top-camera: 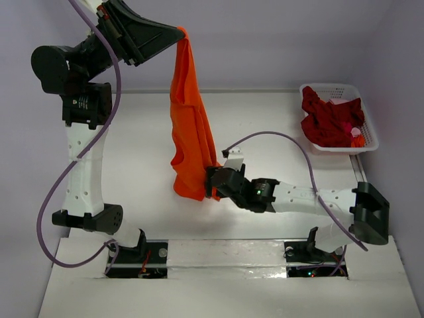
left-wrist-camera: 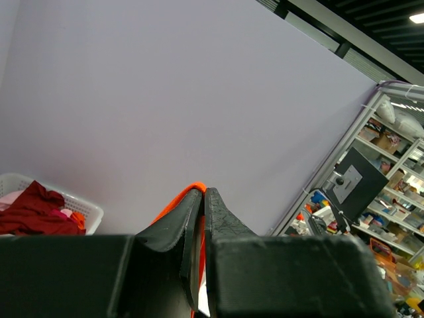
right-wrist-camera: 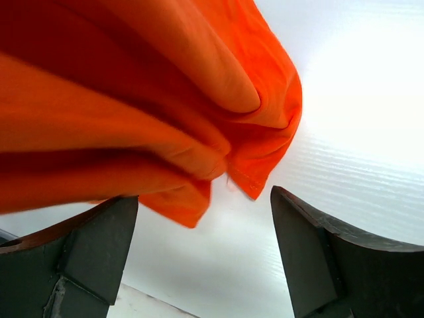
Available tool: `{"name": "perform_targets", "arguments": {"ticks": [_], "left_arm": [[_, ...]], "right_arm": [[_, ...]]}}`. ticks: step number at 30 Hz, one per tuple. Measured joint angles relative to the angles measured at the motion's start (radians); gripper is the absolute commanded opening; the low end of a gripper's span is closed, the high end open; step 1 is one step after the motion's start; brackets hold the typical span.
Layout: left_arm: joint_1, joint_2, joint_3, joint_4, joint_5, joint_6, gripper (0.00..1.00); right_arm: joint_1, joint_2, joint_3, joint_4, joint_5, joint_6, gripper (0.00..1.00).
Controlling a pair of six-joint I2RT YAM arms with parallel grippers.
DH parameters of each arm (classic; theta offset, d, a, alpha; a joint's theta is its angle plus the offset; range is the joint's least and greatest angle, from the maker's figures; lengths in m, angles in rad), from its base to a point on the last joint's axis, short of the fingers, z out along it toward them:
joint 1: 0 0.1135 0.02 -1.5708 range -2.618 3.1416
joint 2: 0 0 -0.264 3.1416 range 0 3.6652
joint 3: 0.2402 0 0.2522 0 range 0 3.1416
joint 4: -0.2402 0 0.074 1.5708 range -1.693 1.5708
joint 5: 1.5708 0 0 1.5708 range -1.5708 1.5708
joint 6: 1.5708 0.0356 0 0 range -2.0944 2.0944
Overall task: Fold and stack the t-shirts
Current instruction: Flatten out the tshirt
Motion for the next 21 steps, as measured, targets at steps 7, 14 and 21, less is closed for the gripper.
{"name": "perform_targets", "arguments": {"ticks": [7, 14, 21], "left_arm": [[0.0, 0.0, -0.001, 0.0, 0.0, 0.0, 0.0], [0.0, 0.0, -0.013, -0.001, 0.0, 0.001, 0.0], [0.0, -0.013, -0.041, -0.001, 0.0, 0.001, 0.0]], "right_arm": [[-0.002, -0.039, 0.016, 0.003, 0.011, 0.0, 0.87], [-0.002, -0.047, 0.034, 0.002, 0.012, -0.004, 0.87], [-0.002, -0.055, 0.071, -0.01, 0.031, -0.022, 0.87]]}}
